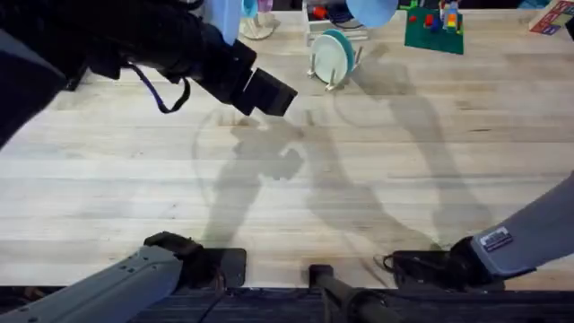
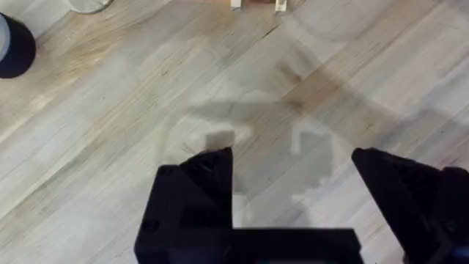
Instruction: Pick up the plates from the table one by one and place each into a slot on the dish rack.
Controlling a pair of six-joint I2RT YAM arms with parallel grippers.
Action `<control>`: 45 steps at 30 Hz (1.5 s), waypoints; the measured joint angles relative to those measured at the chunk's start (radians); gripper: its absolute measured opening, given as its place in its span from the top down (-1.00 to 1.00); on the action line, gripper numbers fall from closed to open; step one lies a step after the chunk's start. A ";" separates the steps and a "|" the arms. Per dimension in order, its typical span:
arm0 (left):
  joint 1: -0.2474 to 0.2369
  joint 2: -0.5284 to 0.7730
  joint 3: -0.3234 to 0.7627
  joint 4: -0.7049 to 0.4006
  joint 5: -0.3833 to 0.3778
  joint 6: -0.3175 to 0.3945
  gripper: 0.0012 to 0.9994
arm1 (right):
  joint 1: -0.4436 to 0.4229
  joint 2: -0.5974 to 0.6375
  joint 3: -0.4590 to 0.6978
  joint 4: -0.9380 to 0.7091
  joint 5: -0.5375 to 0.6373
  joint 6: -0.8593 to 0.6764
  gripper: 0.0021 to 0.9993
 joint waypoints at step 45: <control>0.000 0.000 0.000 0.000 -0.004 0.000 -0.99 | -0.011 0.170 0.003 0.019 -0.007 0.021 0.95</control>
